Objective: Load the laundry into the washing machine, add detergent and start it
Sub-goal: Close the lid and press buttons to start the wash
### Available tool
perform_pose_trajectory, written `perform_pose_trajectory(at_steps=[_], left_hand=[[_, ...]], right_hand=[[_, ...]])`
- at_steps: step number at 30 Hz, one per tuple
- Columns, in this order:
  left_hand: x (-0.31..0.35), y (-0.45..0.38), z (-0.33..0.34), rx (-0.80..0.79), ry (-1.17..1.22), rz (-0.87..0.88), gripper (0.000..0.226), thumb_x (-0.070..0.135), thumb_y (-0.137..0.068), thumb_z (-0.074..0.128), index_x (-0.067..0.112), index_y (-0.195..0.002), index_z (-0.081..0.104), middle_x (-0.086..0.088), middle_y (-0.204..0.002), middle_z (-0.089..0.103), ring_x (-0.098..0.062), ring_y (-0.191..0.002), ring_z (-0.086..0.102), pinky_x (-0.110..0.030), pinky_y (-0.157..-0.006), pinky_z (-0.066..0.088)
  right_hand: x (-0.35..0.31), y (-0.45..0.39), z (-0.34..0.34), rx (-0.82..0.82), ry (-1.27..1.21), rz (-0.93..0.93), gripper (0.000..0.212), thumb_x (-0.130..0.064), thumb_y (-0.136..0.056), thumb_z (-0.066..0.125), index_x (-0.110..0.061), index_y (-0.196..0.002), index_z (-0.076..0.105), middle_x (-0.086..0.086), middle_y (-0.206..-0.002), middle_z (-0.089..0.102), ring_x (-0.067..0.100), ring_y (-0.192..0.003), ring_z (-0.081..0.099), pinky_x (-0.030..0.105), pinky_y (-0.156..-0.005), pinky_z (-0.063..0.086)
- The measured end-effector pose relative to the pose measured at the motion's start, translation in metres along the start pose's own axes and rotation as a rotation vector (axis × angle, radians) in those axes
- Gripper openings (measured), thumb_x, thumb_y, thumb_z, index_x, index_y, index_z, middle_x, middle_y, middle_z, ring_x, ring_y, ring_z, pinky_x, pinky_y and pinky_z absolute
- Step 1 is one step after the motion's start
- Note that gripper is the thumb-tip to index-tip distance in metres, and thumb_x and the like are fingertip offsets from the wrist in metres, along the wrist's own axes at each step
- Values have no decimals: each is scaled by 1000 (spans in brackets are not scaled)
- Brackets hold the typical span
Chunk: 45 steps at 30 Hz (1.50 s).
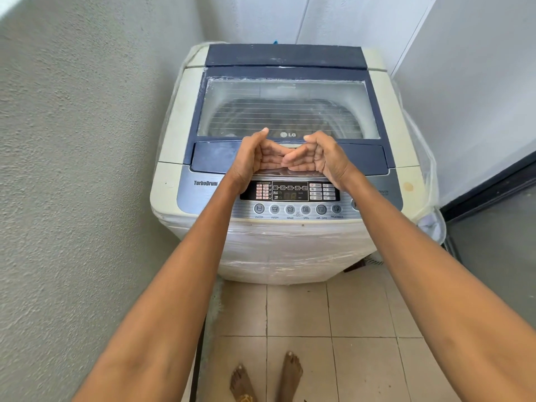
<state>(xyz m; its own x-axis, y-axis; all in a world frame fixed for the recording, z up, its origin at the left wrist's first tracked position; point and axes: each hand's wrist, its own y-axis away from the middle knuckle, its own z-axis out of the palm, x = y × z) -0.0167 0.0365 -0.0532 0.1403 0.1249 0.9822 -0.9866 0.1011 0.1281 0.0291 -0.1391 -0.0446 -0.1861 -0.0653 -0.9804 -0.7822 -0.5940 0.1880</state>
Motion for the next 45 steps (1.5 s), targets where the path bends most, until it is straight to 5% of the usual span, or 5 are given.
perform_pose_trajectory(at_steps=[18, 27, 45], left_hand=[[0, 0, 0, 12, 12, -10, 57, 31, -98, 26, 2, -81, 72, -8, -79, 75, -21, -77, 71, -35, -83, 55], [-1, -2, 0, 13, 23, 3, 57, 28, -98, 28, 7, -73, 75, -11, -80, 75, -23, -78, 71, -35, -82, 56], [-3, -4, 0, 21, 25, -10, 50, 37, -83, 39, 3, -75, 75, -15, -78, 74, -27, -76, 70, -35, -81, 56]], right_hand=[[1, -2, 4, 47, 11, 14, 49, -27, -78, 37, 9, -87, 69, 20, -87, 73, 29, -86, 70, 30, -76, 58], [0, 0, 6, 83, 26, 15, 48, -15, -93, 29, 11, -87, 68, 26, -93, 70, 29, -84, 70, 31, -77, 58], [-2, 4, 6, 65, 28, 10, 48, -15, -91, 28, 10, -87, 68, 29, -96, 69, 33, -90, 69, 34, -83, 57]])
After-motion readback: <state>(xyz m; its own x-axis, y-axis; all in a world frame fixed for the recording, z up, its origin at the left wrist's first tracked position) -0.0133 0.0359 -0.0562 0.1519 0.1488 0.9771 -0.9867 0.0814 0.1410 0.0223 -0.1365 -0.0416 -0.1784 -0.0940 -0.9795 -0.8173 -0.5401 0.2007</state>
